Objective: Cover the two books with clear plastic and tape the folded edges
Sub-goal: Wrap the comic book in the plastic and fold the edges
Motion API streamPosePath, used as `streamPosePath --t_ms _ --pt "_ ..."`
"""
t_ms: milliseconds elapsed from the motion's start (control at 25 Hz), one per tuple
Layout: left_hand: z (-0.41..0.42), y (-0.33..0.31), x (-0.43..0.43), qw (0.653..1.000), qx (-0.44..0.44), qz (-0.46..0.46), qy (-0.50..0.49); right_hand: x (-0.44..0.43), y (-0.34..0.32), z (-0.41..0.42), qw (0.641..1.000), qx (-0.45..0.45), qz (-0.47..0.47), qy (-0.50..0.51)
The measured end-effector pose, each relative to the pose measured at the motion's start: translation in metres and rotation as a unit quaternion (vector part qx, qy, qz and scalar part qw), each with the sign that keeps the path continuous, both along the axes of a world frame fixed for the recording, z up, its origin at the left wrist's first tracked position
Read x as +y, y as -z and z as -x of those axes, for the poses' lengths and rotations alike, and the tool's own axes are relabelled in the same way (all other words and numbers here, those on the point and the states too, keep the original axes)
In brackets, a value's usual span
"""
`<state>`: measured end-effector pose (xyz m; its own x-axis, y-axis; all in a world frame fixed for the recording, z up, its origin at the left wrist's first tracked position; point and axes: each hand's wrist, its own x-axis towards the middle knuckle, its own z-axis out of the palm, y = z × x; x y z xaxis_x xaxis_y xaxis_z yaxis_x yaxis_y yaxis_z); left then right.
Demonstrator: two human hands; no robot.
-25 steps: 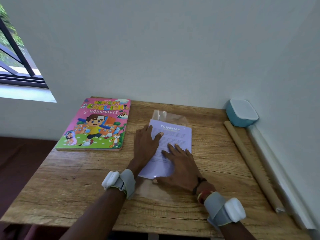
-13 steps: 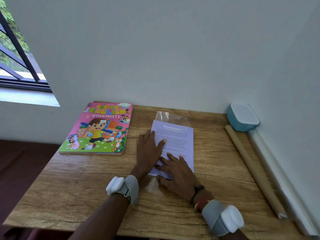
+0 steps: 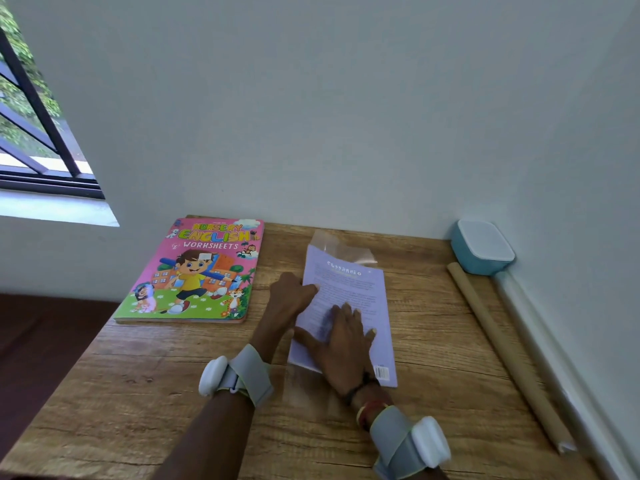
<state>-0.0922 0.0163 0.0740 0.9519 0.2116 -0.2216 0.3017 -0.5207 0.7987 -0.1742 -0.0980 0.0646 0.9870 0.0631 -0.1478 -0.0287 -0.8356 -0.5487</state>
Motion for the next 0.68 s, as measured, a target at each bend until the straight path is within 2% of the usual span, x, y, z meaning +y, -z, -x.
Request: streamPosePath --t_ms 120,240,320,400,480,560,680 --pt "0.016 -0.035 0.002 0.995 -0.085 -0.042 0.010 -0.001 -0.035 -0.001 0.988 -0.022 -0.141 -0.061" --pt "0.031 -0.084 -0.006 0.975 -0.177 -0.128 0.036 -0.005 -0.090 -0.007 0.978 -0.041 -0.189 -0.080" --pt "0.036 -0.105 -0.015 0.969 -0.215 -0.116 0.027 -0.010 -0.110 -0.013 0.971 -0.076 -0.217 -0.069" --pt "0.037 -0.111 -0.027 0.976 -0.211 -0.051 0.029 -0.022 -0.112 -0.018 0.952 -0.061 -0.298 -0.042" --pt "0.037 -0.095 -0.034 0.971 -0.237 -0.017 0.012 -0.039 -0.101 -0.019 0.917 0.018 -0.398 0.008" --pt "0.037 -0.060 -0.034 0.965 -0.261 -0.020 -0.002 -0.057 -0.080 -0.016 0.889 0.101 -0.445 0.045" --pt "0.031 0.007 -0.026 0.967 -0.225 -0.111 0.053 -0.076 -0.042 -0.001 0.876 0.152 -0.452 0.069"
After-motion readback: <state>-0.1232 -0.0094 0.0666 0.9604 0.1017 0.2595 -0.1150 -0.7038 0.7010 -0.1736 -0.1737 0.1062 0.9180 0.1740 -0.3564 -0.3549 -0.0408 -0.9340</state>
